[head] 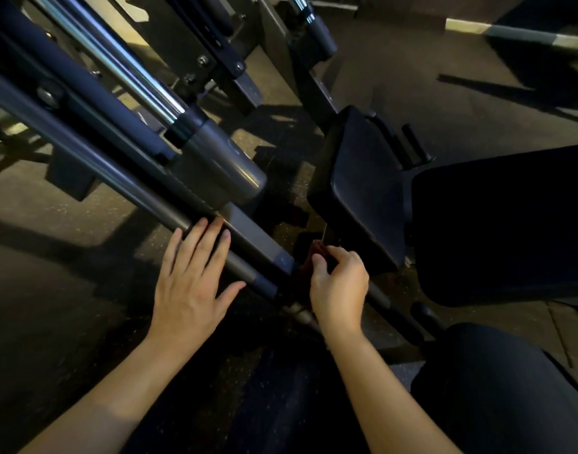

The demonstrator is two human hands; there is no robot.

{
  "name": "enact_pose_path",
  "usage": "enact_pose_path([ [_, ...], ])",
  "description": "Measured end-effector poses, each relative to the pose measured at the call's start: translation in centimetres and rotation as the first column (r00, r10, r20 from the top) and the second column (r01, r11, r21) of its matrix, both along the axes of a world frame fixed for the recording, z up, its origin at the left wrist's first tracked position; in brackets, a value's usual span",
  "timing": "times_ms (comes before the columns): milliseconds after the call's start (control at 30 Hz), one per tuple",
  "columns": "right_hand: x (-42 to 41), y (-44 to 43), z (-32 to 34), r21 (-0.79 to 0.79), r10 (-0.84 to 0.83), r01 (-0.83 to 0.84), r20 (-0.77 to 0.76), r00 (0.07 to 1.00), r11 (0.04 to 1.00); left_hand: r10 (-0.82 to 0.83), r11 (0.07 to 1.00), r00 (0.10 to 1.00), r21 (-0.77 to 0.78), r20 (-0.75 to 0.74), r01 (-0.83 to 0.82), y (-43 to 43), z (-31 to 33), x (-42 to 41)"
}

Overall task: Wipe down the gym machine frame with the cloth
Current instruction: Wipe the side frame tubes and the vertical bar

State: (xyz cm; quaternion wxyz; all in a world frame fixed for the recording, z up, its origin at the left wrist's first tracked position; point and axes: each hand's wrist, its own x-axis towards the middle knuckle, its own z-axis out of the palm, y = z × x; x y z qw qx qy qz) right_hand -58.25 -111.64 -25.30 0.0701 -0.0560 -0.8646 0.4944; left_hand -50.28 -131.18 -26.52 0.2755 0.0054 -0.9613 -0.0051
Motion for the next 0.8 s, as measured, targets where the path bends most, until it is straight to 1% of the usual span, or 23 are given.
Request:
enact_pose_path([
  [33, -0.1, -0.6, 0.0, 0.016, 0.014, -0.015, 0.025, 1.000, 1.000, 0.006, 1.000, 1.000, 0.011, 0.002, -0.006, -0.1, -0.2, 0.0],
  [100, 0.1, -2.2, 0.3, -0.011, 0.053, -0.052, 0.083, 0.995, 0.999, 0.005, 0.999, 1.000, 0.045, 0.001, -0.005, -0.3, -0.8, 0.0],
  [133, 0.1, -3.1, 0.5, -0.043, 0.080, -0.076, 0.099, 0.992, 0.996, -0.003, 0.997, 1.000, 0.074, -0.009, 0.004, -0.4, -1.0, -0.1],
  [233, -0.1, -5.1, 1.9, -0.222, 0.192, -0.166, 0.104, 0.976, 0.961, -0.027, 0.989, 0.998, 0.146, -0.054, 0.035, -0.6, -1.5, -0.3],
  [267, -0.1, -5.4, 1.9, -0.237, 0.226, -0.199, 0.092, 0.970, 0.951, -0.027, 0.988, 0.998, 0.149, -0.052, 0.034, -0.7, -1.6, -0.4],
  [300, 0.0, -5.2, 1.9, -0.205, 0.239, -0.221, 0.071, 0.968, 0.954, -0.027, 0.989, 0.998, 0.146, -0.049, 0.034, -0.7, -1.6, -0.5],
  [367, -0.2, -3.8, 1.0, -0.041, 0.219, -0.217, 0.039, 0.975, 0.975, -0.035, 0.990, 0.998, 0.137, -0.060, 0.043, -0.9, -1.6, -0.5],
  [400, -0.3, -2.9, 0.5, 0.024, 0.214, -0.215, 0.047, 0.976, 0.976, -0.035, 0.990, 0.998, 0.131, -0.061, 0.042, -0.9, -1.7, -0.5],
  [467, -0.7, -1.8, 0.2, 0.065, 0.226, -0.234, 0.108, 0.968, 0.970, -0.038, 0.991, 0.998, 0.124, -0.059, 0.045, -0.9, -1.8, -0.6],
  [533, -1.3, -2.4, 1.0, 0.006, 0.258, -0.261, 0.130, 0.957, 0.965, -0.050, 0.989, 0.996, 0.134, -0.070, 0.059, -0.8, -2.0, -0.6],
  [600, -1.5, -3.8, 1.8, -0.125, 0.321, -0.306, 0.123, 0.939, 0.944, -0.047, 0.986, 0.996, 0.156, -0.070, 0.057, -0.6, -1.9, -0.5],
  [633, -1.2, -4.1, 2.0, -0.158, 0.348, -0.329, 0.116, 0.930, 0.931, -0.043, 0.986, 0.997, 0.159, -0.067, 0.053, -0.7, -1.8, -0.4],
  [667, -1.1, -3.9, 1.8, -0.148, 0.356, -0.339, 0.108, 0.928, 0.929, -0.044, 0.986, 0.997, 0.155, -0.066, 0.054, -0.7, -1.6, -0.4],
  [700, -1.1, -3.3, 1.3, -0.079, 0.341, -0.334, 0.095, 0.935, 0.939, -0.050, 0.987, 0.996, 0.148, -0.070, 0.060, -0.8, -1.5, -0.3],
  [733, -1.1, -2.5, 0.8, 0.035, 0.323, -0.327, 0.094, 0.942, 0.944, -0.053, 0.989, 0.995, 0.135, -0.080, 0.063, -0.9, -1.4, -0.2],
  [800, -1.2, -1.3, 0.2, 0.246, 0.304, -0.326, 0.122, 0.945, 0.913, -0.051, 0.992, 0.994, 0.106, -0.096, 0.061, -1.2, -1.2, 0.0],
])
